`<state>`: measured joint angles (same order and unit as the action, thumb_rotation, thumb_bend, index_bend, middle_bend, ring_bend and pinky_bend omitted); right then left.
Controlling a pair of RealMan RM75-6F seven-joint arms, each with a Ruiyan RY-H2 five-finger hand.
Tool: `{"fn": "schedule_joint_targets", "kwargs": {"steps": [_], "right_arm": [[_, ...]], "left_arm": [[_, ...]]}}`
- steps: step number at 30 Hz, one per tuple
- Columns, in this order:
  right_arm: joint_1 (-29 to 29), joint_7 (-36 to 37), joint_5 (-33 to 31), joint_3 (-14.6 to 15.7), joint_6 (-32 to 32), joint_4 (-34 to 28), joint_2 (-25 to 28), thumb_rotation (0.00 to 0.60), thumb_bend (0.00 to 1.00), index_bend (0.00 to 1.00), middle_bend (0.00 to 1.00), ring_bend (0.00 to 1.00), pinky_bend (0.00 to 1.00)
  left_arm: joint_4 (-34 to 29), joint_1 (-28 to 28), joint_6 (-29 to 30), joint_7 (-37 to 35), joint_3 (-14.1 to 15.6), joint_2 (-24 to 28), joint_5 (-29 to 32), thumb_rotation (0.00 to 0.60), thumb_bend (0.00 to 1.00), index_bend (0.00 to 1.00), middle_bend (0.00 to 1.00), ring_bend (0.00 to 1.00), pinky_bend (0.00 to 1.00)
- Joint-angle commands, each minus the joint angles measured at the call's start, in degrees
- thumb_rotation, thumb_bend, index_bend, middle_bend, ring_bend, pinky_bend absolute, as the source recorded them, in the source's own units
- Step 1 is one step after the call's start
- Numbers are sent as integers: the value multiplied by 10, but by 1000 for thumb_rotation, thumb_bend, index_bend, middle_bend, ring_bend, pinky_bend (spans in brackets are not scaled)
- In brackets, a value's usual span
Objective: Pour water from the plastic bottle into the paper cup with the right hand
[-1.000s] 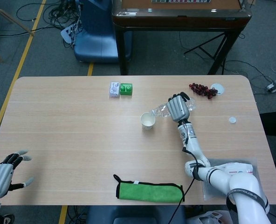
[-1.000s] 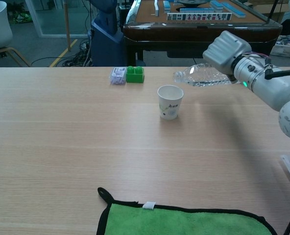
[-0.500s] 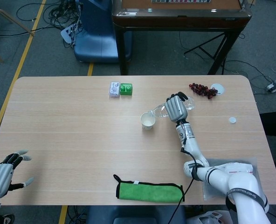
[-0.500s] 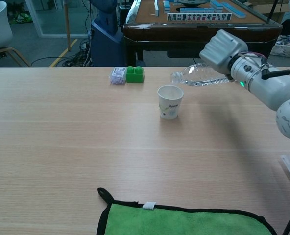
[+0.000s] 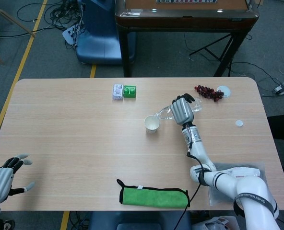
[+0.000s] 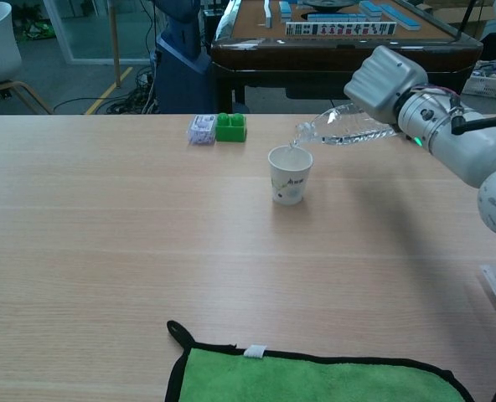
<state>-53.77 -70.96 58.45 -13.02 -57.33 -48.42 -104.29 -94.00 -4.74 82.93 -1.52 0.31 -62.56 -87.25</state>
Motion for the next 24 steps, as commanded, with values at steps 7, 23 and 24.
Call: {"fn": "schedule_joint_targets", "kwargs": {"steps": [7,23,24], "right_arm": [[0,-25,-15,1,-2,-5,0,600,160,574,637,539,556],[0,-41,-19,7,-8,-5,0,600,162,575,635,539,556],[0,-41,-19,7,-8,-5,0,600,163,575,635,539,556]], "left_arm": [[-1,0,1,0,-1,1,0,600,105,360,209,239,526],[-2,-1,0,3,0,0,-1,600,105,360,209,239,526],[-2,-1,-1,3,0,0,-1,600,105,359,209,239,526]]}}
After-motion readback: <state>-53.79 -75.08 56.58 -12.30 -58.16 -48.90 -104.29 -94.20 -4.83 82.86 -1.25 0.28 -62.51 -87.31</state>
